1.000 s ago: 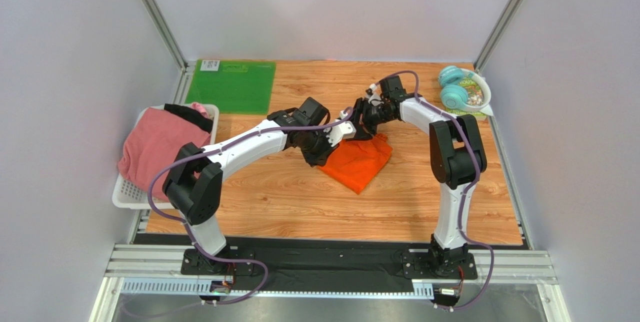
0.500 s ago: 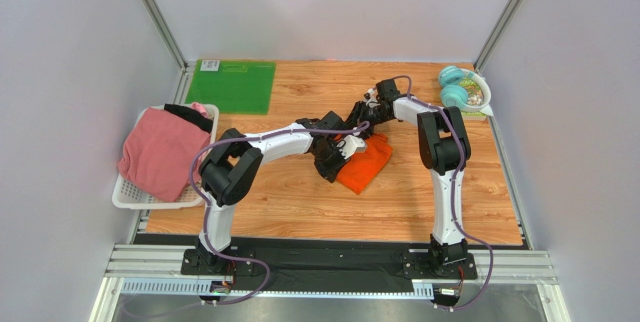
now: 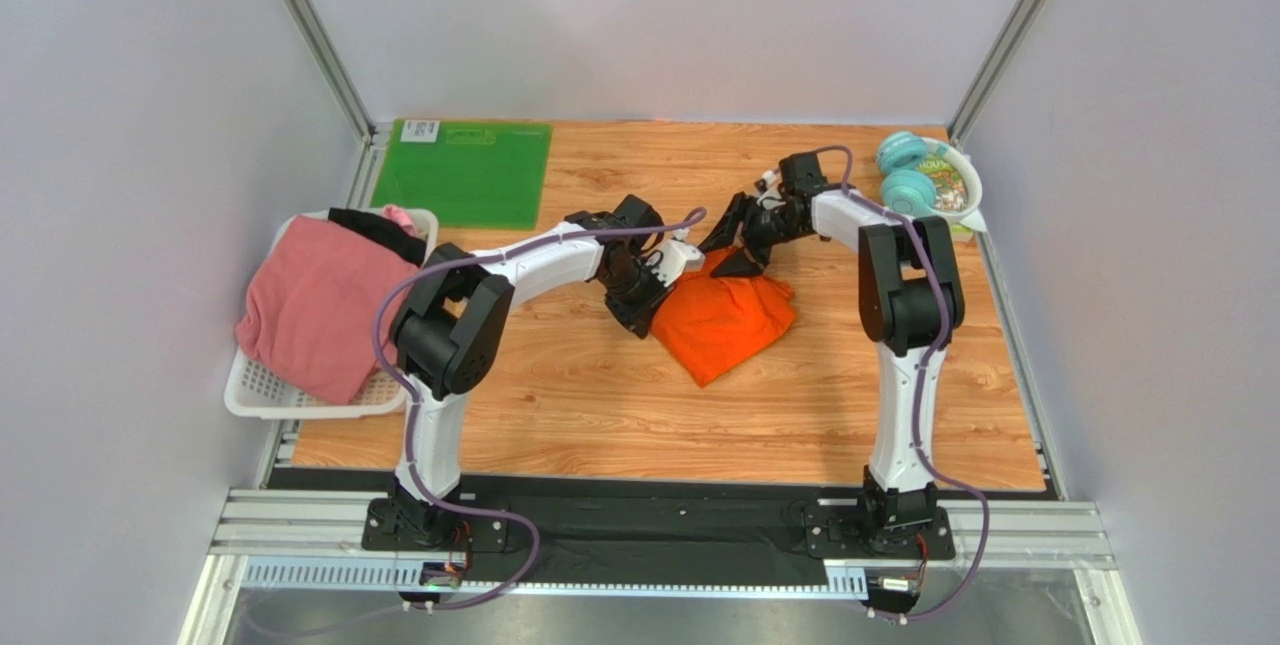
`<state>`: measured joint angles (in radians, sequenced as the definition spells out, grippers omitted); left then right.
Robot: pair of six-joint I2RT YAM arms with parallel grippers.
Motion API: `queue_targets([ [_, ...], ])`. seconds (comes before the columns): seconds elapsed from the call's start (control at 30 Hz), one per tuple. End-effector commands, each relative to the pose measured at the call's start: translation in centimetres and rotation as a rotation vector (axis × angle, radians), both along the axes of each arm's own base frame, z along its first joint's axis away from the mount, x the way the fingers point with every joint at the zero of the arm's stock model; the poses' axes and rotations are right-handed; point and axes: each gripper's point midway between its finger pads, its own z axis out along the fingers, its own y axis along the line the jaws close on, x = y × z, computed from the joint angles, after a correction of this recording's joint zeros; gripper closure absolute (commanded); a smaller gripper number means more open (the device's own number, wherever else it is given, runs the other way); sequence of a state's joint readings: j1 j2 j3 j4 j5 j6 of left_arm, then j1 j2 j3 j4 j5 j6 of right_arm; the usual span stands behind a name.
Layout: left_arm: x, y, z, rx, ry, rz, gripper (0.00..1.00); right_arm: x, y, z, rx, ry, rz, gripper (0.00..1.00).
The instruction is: Fold and stack the t-shirts
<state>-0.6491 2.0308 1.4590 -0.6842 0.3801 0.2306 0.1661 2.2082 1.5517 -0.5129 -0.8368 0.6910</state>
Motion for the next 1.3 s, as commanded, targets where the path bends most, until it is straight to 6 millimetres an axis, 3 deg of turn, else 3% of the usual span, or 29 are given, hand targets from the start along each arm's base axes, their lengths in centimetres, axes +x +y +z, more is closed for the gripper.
queue_targets([
  [0.0, 1.4, 0.1, 4.7, -0.059, -0.082, 0.01, 0.93, 0.2, -4.8, 5.3, -0.194, -0.167, -0.074, 0.41],
  [0.07, 0.9, -0.1, 6.0, -0.094, -0.08, 0.014, 0.93, -1.2, -6.0, 5.9, -0.269, -0.187, -0.087, 0.41],
  [0.23, 0.0, -0.6, 7.1, -0.135, -0.033, 0.025, 0.93, -4.6, -8.4, 5.0, -0.413, -0.177, -0.107, 0.42],
  [0.4, 0.0, -1.1, 7.2, -0.141, -0.012, 0.027, 0.93, -7.4, -10.0, 2.7, -0.51, -0.127, -0.085, 0.48],
  [0.67, -0.6, -0.8, 9.0, -0.157, -0.012, 0.027, 0.93, -5.7, -11.1, 1.4, -0.589, -0.141, -0.051, 0.53],
  [1.03, -1.2, -0.7, 8.7, -0.153, 0.009, 0.028, 0.93, -4.2, -11.8, -0.7, -0.629, -0.131, -0.044, 0.53],
  [1.27, -1.4, -0.4, 8.6, -0.145, 0.006, 0.024, 0.93, -4.0, -11.0, -0.5, -0.578, -0.129, -0.038, 0.56],
])
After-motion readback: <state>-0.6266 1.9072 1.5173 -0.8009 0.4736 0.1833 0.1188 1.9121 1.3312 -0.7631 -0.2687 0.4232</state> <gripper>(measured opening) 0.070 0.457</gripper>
